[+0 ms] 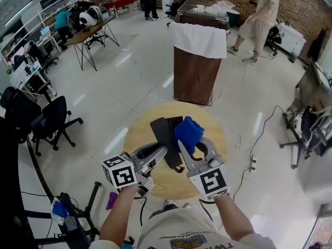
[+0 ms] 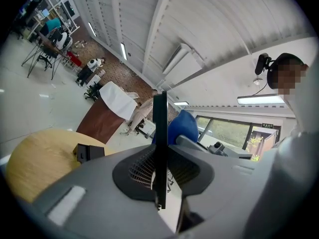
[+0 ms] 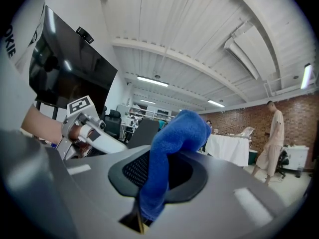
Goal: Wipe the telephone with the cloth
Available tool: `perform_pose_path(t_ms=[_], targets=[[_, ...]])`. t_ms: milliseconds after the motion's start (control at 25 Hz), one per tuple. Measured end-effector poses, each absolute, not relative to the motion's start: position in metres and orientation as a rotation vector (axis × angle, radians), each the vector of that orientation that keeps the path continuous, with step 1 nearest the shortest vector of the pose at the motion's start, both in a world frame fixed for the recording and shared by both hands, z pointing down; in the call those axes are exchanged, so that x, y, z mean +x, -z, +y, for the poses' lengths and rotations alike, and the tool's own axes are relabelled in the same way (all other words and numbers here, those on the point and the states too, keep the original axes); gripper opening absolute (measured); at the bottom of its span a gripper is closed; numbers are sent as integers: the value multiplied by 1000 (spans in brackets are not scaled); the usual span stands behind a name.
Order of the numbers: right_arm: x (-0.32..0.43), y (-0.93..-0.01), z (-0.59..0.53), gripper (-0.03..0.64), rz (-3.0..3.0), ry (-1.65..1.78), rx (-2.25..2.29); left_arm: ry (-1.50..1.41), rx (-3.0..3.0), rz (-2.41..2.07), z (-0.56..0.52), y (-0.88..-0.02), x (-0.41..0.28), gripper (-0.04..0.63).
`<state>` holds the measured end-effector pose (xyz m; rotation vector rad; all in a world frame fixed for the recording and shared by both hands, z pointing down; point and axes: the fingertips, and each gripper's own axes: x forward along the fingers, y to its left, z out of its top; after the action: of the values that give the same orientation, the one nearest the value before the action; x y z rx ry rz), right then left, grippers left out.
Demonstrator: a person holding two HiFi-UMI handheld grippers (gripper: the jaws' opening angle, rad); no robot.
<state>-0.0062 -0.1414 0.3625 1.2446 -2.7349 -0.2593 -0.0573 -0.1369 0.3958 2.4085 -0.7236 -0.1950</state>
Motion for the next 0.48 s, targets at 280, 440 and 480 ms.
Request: perform_pose_path(t_ms=[280, 440, 480], targets=[[-2, -395, -130, 60, -2707, 133, 1237, 221, 2412, -722, -142, -392, -62, 63], [1, -409, -124, 60, -2692, 83, 1233, 215, 2416, -720, -144, -391, -61, 63], [1, -411, -123, 61, -2689, 75, 1233, 213, 2415, -719, -144, -391, -62, 63]])
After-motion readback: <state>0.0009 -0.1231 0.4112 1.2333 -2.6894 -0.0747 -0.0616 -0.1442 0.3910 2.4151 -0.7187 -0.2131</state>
